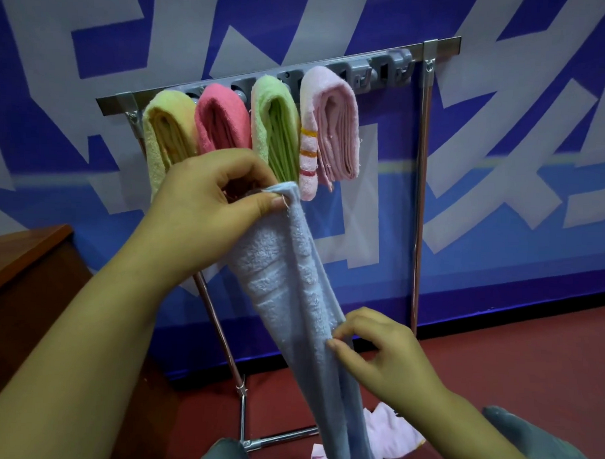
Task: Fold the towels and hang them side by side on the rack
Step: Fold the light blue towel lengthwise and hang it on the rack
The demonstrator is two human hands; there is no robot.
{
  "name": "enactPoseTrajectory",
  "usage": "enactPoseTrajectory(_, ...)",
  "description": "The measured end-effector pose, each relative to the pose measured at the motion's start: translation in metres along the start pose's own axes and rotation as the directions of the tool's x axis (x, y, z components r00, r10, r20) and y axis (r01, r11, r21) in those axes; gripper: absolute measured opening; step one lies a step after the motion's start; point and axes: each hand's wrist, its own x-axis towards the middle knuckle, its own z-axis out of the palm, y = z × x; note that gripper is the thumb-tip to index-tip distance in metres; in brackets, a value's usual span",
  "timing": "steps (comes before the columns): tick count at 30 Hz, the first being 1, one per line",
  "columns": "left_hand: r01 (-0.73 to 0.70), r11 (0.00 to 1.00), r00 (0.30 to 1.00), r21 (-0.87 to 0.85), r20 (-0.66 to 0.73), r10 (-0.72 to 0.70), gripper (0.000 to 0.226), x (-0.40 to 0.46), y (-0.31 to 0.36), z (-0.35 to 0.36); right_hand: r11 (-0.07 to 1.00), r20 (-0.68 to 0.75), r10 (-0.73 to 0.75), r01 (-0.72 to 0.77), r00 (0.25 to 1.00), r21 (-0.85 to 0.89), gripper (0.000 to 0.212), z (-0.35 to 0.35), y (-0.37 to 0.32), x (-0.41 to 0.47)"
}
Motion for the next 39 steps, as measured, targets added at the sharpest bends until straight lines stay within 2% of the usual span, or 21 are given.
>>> enactPoseTrajectory(9, -0.008, 1.000, 0.999, 0.002, -0.033, 0.008, 0.023, 0.002, -0.001, -0.003, 0.993, -0.032, 0.105, -0.104, 0.994, 0.048, 0.012, 0.003, -0.007, -0.002)
enactPoseTrajectory(13, -0.013, 1.000, 0.998, 0.002, -0.057, 0.013, 0.016, 0.002, -0.003, 0.001, 0.981, -0.019, 0.163, -0.160, 0.986, 0.110, 0.009, 0.000, -0.013, 0.000)
enactPoseTrajectory(15, -0.016, 1.000, 0.998, -0.003, -0.066, 0.016, 0.009, 0.003, -0.004, 0.001, 0.989, 0.008, 0.105, -0.105, 0.994, 0.102, 0.022, -0.002, -0.014, 0.001)
enactPoseTrajectory(17, -0.031, 0.999, 0.998, 0.007, -0.057, 0.032, 0.007, 0.004, -0.003, 0.002, 0.998, 0.074, 0.014, -0.019, 0.997, 0.056, 0.031, -0.001, -0.013, 0.001)
enactPoseTrajectory(19, -0.046, 0.999, 0.998, 0.022, -0.050, 0.047, 0.007, 0.006, -0.001, 0.002, 0.995, 0.163, 0.004, -0.020, 0.987, 0.099, 0.036, -0.001, -0.012, 0.000)
enactPoseTrajectory(23, -0.069, 0.996, 0.997, 0.052, -0.041, 0.071, 0.008, 0.011, 0.002, 0.003, 0.960, 0.315, 0.091, -0.167, 0.945, 0.224, 0.040, -0.001, -0.013, -0.002)
enactPoseTrajectory(27, -0.085, 0.992, 0.994, 0.088, -0.056, 0.090, 0.010, 0.017, 0.003, 0.002, 0.949, 0.452, 0.147, -0.254, 0.880, 0.186, 0.038, -0.003, -0.012, -0.003)
enactPoseTrajectory(31, -0.085, 0.981, 0.987, 0.173, -0.118, 0.107, 0.010, 0.030, -0.011, 0.015, 0.860, 0.496, 0.192, -0.388, 0.847, 0.331, 0.038, -0.005, -0.017, 0.003)
enactPoseTrajectory(33, -0.041, 0.976, 0.986, 0.212, -0.147, 0.073, 0.012, 0.038, -0.028, 0.030, 0.797, 0.499, 0.196, -0.434, 0.844, 0.420, 0.035, -0.008, -0.021, 0.010)
enactPoseTrajectory(36, 0.109, 0.969, 0.993, 0.223, -0.069, -0.096, 0.012, 0.038, -0.054, 0.061, 0.660, 0.491, 0.221, -0.500, 0.843, 0.561, 0.033, -0.012, -0.025, 0.019)
enactPoseTrajectory(39, 0.324, 0.940, 0.937, 0.105, 0.104, -0.335, 0.013, 0.009, -0.069, 0.090, 0.456, 0.488, 0.276, -0.560, 0.828, 0.692, 0.039, -0.014, -0.027, 0.028)
